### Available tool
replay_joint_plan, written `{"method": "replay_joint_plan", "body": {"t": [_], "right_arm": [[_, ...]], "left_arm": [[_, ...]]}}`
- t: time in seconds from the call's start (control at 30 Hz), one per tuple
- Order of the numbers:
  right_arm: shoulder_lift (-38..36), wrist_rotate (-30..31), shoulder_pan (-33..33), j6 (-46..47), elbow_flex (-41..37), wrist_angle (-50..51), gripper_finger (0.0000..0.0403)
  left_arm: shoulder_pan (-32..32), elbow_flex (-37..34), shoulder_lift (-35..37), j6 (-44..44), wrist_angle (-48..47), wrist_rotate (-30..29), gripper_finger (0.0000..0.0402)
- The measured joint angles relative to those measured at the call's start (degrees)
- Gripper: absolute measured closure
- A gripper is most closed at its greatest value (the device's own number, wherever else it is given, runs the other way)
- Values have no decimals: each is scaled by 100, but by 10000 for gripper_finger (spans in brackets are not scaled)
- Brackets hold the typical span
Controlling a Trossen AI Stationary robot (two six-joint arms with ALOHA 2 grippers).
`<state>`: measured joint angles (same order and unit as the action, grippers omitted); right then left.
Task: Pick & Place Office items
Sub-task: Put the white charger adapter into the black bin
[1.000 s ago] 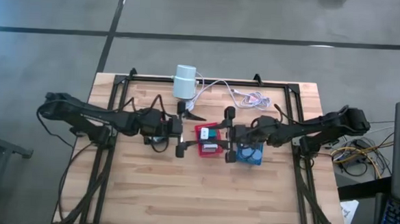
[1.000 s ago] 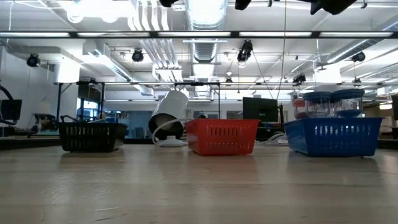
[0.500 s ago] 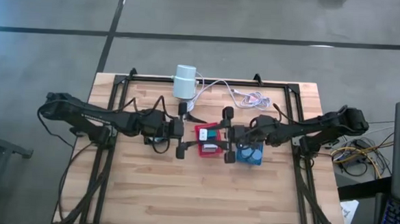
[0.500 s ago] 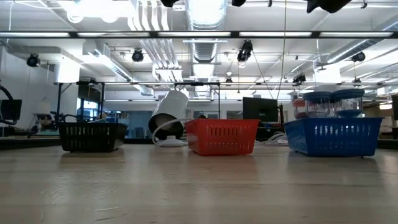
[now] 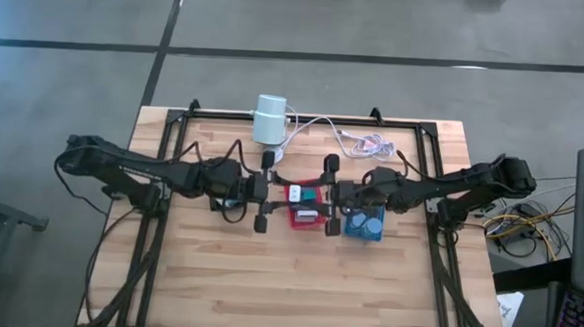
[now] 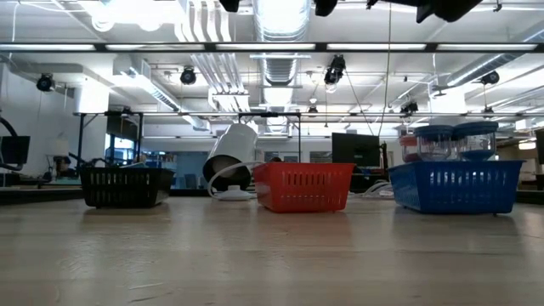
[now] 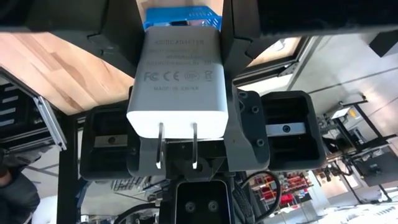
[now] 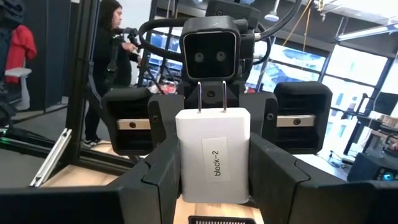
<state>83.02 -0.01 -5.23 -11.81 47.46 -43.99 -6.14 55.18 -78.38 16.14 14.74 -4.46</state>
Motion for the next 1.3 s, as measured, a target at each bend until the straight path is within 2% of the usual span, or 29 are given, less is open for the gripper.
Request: {"method": "replay_joint_plan", "body": {"t": [0.1,0.27,0.43,0.57,0.73,0.9,1.2,1.3], "right_arm": [[0,-4,9,6,-7,11,251],[-21,-54,4,85,-7,18,204],[-411,-46,0,287,-11,126,165],[-960,-18,6,286,-11,882,152],[-1787,-2,23,561,-109,2059,152],[-2623,2,63,847,-570,2634,197],[-4519,168,96,863,-2106,2619,364],[-5034,161,204,922,-2629,2524,389]], "left_arm": [[18,1,1,1,-58,32,262],[21,-2,20,42,-67,109,262],[21,-28,194,-258,-128,108,262],[23,-251,516,-301,-151,104,262],[23,-836,1305,-510,-148,79,262],[25,-1749,2341,-789,-153,52,262],[29,-3265,4335,-1487,-265,-202,262],[29,-3649,4785,-1728,-432,-236,262]]}}
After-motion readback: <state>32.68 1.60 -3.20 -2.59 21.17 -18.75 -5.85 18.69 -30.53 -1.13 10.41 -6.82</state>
